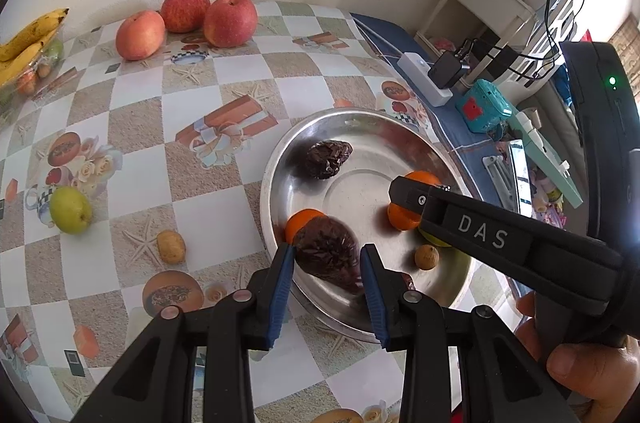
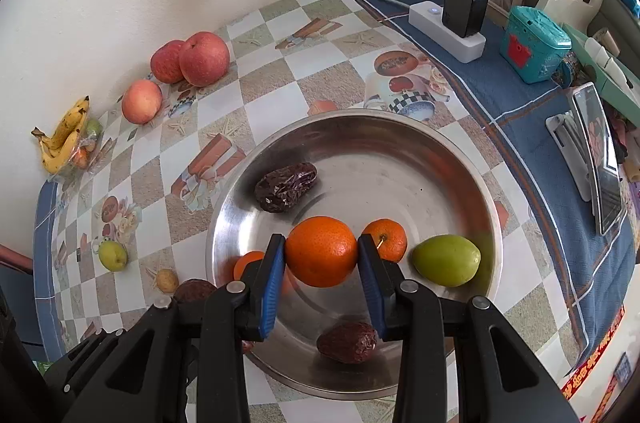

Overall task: Organize fruits
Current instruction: 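Carry the date and orange into the steel bowl and open both grippers, then withdraw both grippers from the bowl toward the green pear and brown fruit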

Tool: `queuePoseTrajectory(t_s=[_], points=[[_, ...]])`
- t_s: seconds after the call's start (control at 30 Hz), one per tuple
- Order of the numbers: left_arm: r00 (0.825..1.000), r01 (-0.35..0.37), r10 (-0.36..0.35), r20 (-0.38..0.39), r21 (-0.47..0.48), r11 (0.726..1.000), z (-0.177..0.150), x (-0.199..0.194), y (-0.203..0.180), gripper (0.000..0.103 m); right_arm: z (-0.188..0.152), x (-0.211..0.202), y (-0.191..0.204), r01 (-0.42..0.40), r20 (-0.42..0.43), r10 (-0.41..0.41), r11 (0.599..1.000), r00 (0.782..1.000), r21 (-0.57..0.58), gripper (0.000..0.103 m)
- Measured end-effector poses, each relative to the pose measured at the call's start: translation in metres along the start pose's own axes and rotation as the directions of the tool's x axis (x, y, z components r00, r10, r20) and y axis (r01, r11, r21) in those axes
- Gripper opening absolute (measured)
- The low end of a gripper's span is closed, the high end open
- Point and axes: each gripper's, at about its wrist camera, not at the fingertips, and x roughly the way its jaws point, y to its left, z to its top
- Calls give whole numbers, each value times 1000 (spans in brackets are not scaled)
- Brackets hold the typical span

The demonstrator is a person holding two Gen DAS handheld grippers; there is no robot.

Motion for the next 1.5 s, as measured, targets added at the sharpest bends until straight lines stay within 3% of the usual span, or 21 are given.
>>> queuePoseTrajectory(t_s=[0.13,0.27,0.53,0.7,0.97,1.23,1.4,1.43,1.5], points=[[1000,-25,25,-16,0,1000,-1,4,2,39,-1,2,2,14,-7,-14,1000,1000,-10,39],[999,-46,46,-26,-20,999,-1,6,10,41,-2,3,5,21,-7,-21,1000,1000,-18,49],[990,-136,131,-54,-105,985,-1,9,37,69,-4,9,8,30,-34,-31,999,999,-25,49],[977,-211,193,-96,-245,946,-2,5,74,82,-7,14,13,34,-53,-36,999,998,-42,55],[952,-305,292,-94,-384,871,-7,-23,124,83,-13,19,31,48,-72,-56,993,996,-109,55],[933,-341,356,-54,-445,828,-7,-50,151,93,-18,18,52,35,-64,-47,985,997,-169,55],[914,-391,398,-83,-441,808,-9,-43,155,103,-19,19,57,35,-63,-47,983,997,-181,55],[911,-400,402,-92,-436,806,-10,-40,155,103,-20,19,58,37,-62,-49,982,997,-184,59],[902,-423,415,-116,-422,802,-11,-33,155,103,-20,21,58,56,-54,-67,981,996,-187,84]])
